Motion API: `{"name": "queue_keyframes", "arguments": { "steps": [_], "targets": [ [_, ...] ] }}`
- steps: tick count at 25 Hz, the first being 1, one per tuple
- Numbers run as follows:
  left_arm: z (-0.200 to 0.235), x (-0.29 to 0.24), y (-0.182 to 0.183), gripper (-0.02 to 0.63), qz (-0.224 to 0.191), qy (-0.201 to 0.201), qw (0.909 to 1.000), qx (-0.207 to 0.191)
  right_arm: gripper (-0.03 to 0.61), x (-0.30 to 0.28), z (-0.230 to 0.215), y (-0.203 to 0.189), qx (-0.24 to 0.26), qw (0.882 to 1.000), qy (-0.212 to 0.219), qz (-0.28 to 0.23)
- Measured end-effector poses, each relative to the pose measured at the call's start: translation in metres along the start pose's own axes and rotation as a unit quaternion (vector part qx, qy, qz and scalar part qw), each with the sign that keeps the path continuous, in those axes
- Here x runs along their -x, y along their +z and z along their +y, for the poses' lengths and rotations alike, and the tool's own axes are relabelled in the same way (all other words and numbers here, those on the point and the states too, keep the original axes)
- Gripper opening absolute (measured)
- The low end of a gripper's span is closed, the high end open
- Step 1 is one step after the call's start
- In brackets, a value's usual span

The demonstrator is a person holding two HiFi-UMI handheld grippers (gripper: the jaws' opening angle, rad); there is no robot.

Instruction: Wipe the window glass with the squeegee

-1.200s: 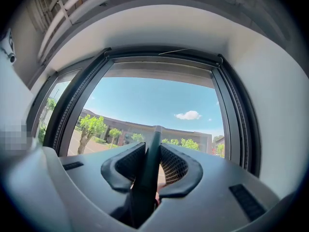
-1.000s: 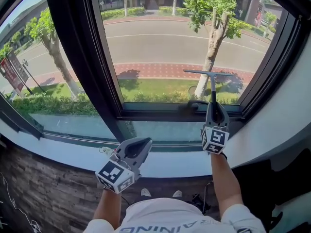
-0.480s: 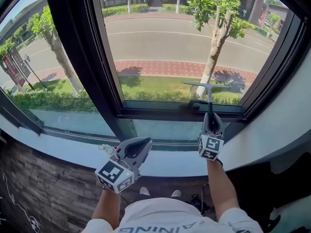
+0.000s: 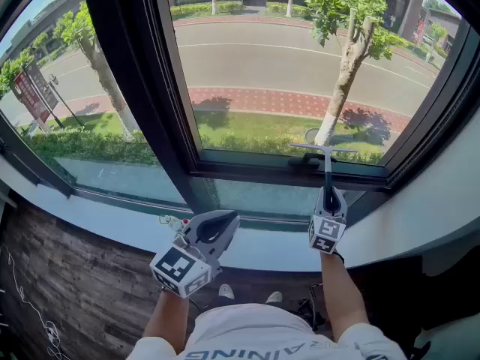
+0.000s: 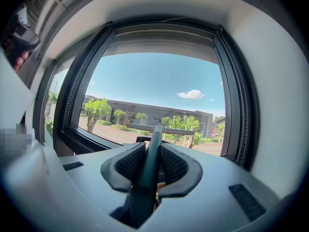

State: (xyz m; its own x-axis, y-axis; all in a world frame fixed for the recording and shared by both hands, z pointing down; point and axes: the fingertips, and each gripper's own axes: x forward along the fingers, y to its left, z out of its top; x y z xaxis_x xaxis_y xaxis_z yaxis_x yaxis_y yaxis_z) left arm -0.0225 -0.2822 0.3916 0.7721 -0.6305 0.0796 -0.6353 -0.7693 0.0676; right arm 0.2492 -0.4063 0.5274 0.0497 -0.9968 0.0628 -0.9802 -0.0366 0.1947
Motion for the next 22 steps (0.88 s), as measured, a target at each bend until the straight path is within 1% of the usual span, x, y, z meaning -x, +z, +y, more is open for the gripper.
{"name": "queue_keyframes", "arguments": {
  "steps": [3,6,9,12,14,18,22],
  "targets": [
    [0.001,0.001,-0.001,0.017,0.002,0.006,1.0,0.003,0.1,0.003,-0.001,-0.002,-0.006,1.0,0.0,0.005],
    [-0.001,0.001,0.001,0.017,-0.001,0.012,0.9999,0.002,0.1,0.019,-0.005,0.018,-0.008,1.0,0.004,-0.014],
    [-0.002,-0.002,0.002,0.017,-0.007,0.019,0.9998,0.002,0.1,0.055,-0.015,0.046,-0.022,0.999,0.007,-0.044],
    [-0.009,-0.006,-0.004,0.017,-0.009,0.028,0.9996,0.003,0.1,0.096,-0.028,0.055,-0.041,0.997,0.014,-0.059],
    [-0.01,-0.006,-0.006,0.017,-0.014,0.042,0.999,0.006,0.1,0.113,-0.032,0.058,-0.044,0.996,0.026,-0.067],
    [-0.009,-0.002,-0.004,0.017,-0.021,0.07,0.9973,0.01,0.1,0.121,-0.029,0.072,-0.04,0.994,0.051,-0.089],
    [-0.006,0.008,-0.004,0.017,-0.025,0.069,0.9973,0.006,0.1,0.126,-0.015,0.085,-0.048,0.992,0.065,-0.097]
  ]
}}
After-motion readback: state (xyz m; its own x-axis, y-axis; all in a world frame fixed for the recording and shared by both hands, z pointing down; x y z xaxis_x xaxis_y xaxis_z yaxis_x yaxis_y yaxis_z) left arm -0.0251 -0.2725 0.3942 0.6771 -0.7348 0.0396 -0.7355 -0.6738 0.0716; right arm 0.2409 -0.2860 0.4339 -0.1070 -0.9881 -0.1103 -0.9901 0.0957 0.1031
